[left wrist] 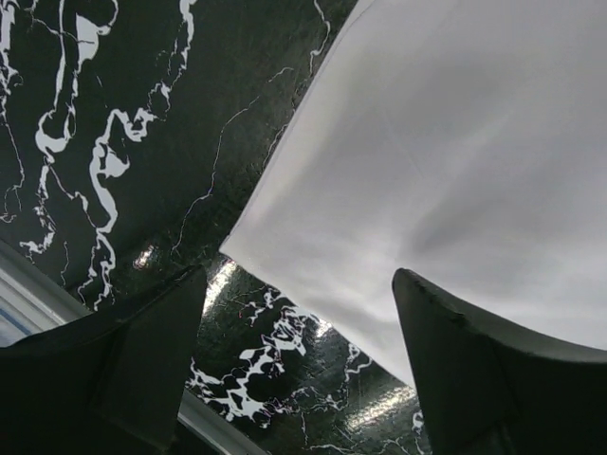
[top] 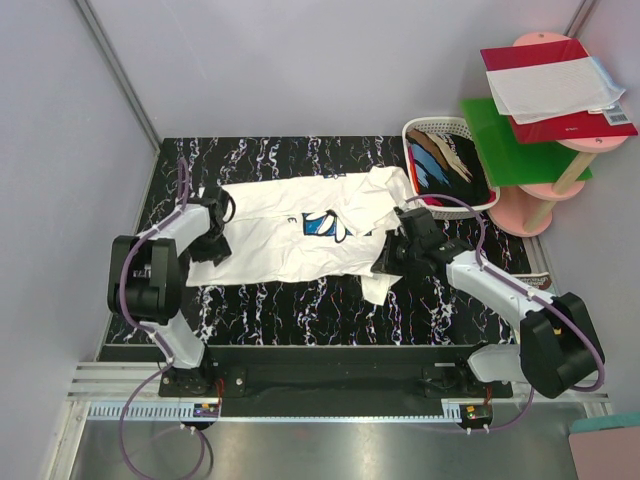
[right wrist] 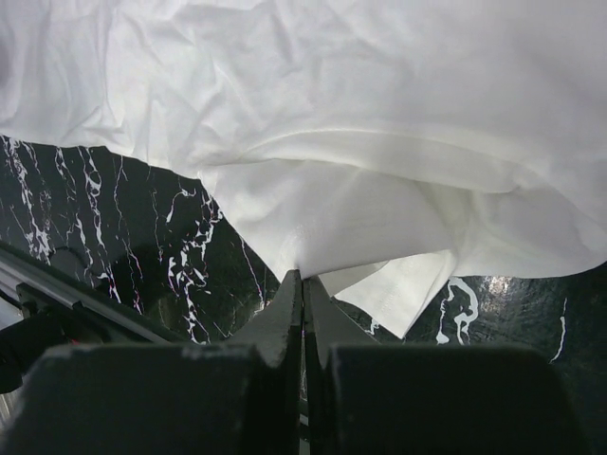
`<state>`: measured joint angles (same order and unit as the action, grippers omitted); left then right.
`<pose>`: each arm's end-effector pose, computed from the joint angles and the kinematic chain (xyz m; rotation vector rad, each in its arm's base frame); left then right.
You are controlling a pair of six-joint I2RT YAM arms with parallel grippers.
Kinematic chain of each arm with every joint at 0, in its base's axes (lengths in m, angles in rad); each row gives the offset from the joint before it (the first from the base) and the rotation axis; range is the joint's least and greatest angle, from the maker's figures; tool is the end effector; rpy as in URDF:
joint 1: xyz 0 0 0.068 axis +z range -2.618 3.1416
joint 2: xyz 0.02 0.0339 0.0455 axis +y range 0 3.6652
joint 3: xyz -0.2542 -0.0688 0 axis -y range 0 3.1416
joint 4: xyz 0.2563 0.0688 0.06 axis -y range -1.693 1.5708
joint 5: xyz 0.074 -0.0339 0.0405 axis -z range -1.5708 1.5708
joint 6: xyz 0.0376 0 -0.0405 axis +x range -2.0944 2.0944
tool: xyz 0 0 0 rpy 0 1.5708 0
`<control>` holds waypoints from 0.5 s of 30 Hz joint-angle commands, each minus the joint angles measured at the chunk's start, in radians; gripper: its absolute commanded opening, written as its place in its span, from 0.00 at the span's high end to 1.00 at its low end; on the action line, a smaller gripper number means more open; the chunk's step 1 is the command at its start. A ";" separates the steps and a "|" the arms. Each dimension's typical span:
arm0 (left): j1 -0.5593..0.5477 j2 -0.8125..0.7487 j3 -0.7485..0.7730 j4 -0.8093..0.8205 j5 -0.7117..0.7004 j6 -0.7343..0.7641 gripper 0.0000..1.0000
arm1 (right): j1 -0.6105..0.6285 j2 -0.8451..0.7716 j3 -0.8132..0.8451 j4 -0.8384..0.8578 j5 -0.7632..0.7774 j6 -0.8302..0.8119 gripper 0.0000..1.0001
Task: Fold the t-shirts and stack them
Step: Fold the tshirt
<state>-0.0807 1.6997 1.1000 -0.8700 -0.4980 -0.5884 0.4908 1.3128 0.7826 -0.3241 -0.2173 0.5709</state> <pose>0.3094 -0.0070 0.1640 -0.7425 2.7176 0.6298 0.2425 0.1388 0.1979 -0.0019 2.5380 0.7192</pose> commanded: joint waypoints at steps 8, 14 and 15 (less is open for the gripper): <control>-0.017 0.196 0.049 -0.030 -0.070 -0.001 1.00 | 0.008 -0.067 0.084 -0.049 0.064 -0.074 1.00; -0.066 0.121 0.017 -0.029 -0.054 -0.013 1.00 | 0.008 -0.070 0.096 -0.056 0.076 -0.069 1.00; -0.073 0.086 0.011 -0.032 -0.063 -0.017 1.00 | 0.008 -0.073 0.099 -0.058 0.082 -0.071 1.00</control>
<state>-0.1219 1.8744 1.1366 -0.9123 -0.5648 -0.5751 0.4911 1.2743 0.8352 -0.3759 -0.1734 0.5182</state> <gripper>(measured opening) 0.005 0.010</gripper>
